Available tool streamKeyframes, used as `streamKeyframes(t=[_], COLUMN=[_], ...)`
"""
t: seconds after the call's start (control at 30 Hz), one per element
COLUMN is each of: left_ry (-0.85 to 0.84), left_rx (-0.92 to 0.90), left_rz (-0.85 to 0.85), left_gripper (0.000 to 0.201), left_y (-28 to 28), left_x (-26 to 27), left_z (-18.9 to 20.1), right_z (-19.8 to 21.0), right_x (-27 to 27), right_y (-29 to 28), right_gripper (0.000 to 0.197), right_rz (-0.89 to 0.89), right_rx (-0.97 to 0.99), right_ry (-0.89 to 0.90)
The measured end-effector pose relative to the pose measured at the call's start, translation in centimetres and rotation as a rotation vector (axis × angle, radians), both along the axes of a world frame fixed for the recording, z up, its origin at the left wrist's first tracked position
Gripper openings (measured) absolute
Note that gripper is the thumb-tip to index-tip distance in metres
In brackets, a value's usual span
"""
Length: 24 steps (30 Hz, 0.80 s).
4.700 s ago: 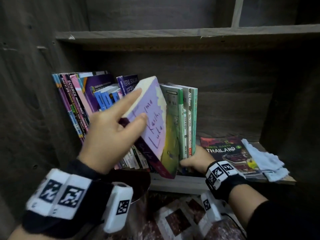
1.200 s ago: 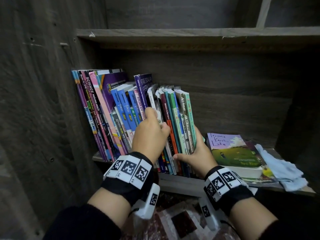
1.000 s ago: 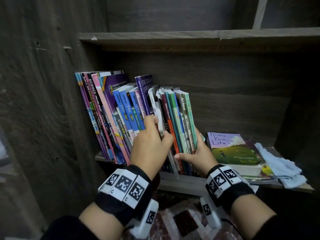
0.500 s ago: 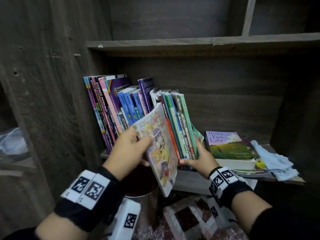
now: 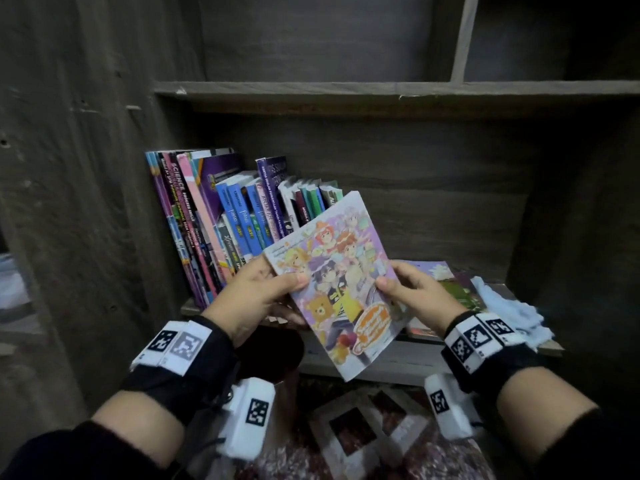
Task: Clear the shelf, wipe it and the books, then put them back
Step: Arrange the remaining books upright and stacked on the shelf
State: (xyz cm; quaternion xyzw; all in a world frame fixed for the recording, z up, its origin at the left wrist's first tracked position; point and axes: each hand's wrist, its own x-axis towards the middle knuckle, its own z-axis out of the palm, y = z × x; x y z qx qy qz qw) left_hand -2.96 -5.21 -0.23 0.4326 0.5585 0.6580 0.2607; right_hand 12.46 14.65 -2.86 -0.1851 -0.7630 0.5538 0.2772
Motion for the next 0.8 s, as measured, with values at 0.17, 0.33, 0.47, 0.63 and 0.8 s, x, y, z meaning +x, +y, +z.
streamKeyframes(t=[0.17, 0.33, 0.47, 0.63, 0.8], left_ry=[-0.084, -0.149, -0.164, -0.034, 0.239], left_rx=[0.043, 0.105, 0.162, 0.189, 0.105], left_rz=[-0.038, 0.137, 0.347, 0.481, 0.566], left_gripper=[0.023, 0.020, 0.016, 0.014, 0.023], left_y=[3.3, 4.9, 4.6, 5.5, 6.1], left_x=[1.7, 0.6, -1.8, -2.9, -3.4], left_z=[0.3, 1.2, 1.2, 0.6, -0.3], right_z=[0.9, 0.3, -1.0, -3.1, -0.3], right_x=[2.9, 4.7, 4.7, 3.4, 1.8], right_y=[2.6, 5.9, 9.5, 13.2, 10.4], right_gripper=[0.007, 0.010, 0.012, 0.043, 0.030], right_rz=[-0.113, -0.362, -0.621, -0.910, -0.939], right_rx=[-0.108, -0.257, -0.268, -0.114, 0.164], right_ry=[0.113, 0.223, 0.169, -0.073, -0.519])
